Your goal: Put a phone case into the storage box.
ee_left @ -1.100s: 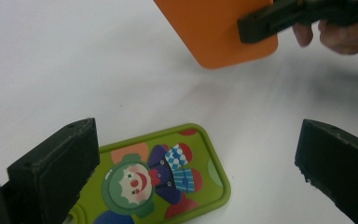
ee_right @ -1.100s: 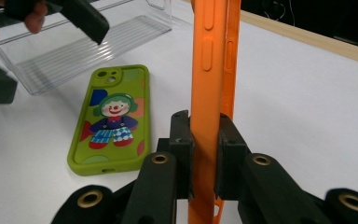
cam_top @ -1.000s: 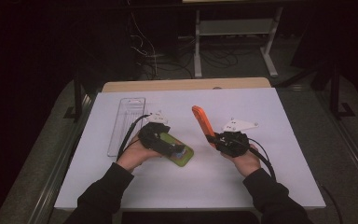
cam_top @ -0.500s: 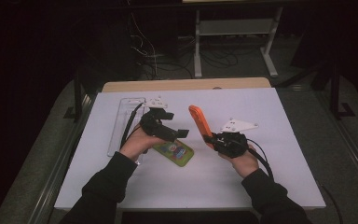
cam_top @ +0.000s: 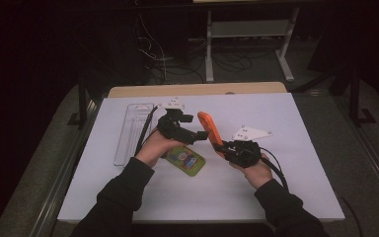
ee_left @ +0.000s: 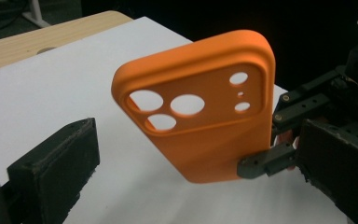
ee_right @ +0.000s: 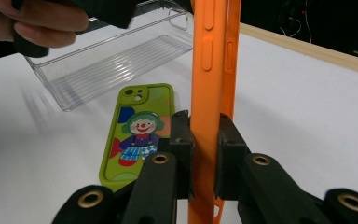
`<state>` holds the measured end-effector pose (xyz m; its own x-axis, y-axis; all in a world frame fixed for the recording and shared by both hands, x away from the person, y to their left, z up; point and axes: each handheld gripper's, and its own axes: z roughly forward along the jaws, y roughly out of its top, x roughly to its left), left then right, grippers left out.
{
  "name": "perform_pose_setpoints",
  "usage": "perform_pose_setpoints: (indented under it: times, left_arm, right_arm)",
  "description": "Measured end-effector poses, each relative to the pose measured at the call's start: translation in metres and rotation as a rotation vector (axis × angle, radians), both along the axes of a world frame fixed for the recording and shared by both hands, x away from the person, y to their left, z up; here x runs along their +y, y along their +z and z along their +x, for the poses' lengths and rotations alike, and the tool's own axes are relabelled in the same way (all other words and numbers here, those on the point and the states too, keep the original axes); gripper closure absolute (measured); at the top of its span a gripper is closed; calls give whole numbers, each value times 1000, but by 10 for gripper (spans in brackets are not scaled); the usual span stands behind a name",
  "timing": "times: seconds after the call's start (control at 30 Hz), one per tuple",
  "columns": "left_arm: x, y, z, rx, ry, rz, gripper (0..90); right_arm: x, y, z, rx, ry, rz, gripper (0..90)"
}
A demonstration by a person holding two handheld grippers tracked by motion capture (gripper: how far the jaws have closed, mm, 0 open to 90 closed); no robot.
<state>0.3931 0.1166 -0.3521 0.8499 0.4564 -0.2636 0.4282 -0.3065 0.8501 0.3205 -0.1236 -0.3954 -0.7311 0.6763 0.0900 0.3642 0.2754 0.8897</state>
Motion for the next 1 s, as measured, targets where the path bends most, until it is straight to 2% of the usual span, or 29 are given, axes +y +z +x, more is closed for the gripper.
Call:
perform_pose_setpoints:
  times: [0.1,0.27,0.43,1.0]
  left_arm:
    - [-2,-2,3,-12,-6,-6,0]
    - [-7,-6,3,6,0,-22,0]
    - [-11,-9,3,0,-3,-37,0]
    - [-18,-12,3,15,41,-87,0]
  right_arm:
    - [1,0,0,3,-1,4,791]
    - [2,0,-1,0,1,10,791]
    - [4,1,-1,-7,8,14,791]
    - [13,-2,-3,5,18,12,791]
